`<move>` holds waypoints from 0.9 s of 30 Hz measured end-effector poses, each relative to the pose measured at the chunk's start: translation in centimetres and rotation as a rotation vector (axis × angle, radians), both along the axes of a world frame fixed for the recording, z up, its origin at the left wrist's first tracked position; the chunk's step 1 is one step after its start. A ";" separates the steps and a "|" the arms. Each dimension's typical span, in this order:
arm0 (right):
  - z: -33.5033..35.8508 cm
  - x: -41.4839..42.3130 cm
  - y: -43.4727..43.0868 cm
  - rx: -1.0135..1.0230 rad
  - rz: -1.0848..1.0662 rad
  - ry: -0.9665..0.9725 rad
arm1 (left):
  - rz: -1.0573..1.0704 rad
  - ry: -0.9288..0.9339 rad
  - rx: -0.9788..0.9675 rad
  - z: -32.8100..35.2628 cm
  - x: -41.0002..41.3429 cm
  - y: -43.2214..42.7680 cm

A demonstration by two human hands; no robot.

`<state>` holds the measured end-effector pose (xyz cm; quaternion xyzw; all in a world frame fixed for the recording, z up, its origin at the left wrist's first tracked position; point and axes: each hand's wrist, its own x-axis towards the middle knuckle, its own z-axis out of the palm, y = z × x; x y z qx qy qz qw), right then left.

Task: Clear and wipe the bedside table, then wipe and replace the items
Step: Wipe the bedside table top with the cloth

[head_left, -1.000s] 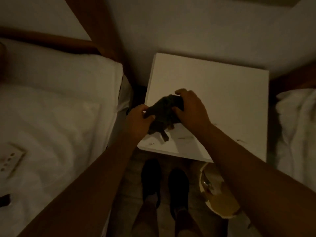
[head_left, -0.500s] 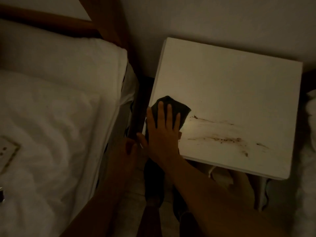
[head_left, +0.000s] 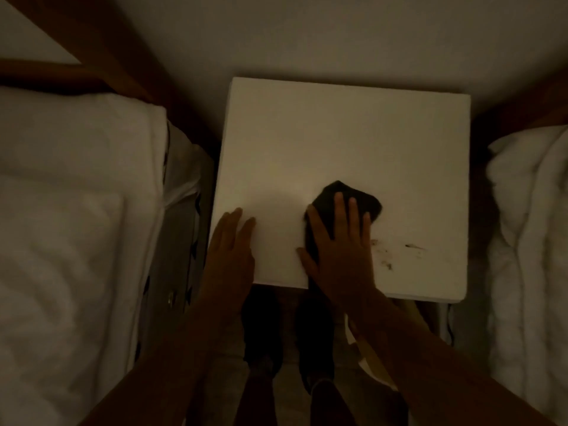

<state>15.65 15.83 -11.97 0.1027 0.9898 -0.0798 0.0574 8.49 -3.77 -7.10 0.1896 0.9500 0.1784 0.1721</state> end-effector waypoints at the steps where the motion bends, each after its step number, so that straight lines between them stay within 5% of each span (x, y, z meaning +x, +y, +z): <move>1: 0.1 0.9 1.3 0.016 -0.035 -0.009 | 0.001 0.020 -0.018 0.0 0.2 0.2; 9: 0.4 9.2 10.3 0.072 -0.321 -0.005 | 0.080 0.055 -0.159 -0.5 1.0 3.6; 17: 1.2 12.2 10.3 -0.075 -0.712 0.075 | 0.151 0.005 -0.177 -1.6 2.0 4.8; 27: 0.7 3.5 14.1 0.070 -0.714 0.061 | 0.121 0.002 -0.210 -2.5 2.0 3.7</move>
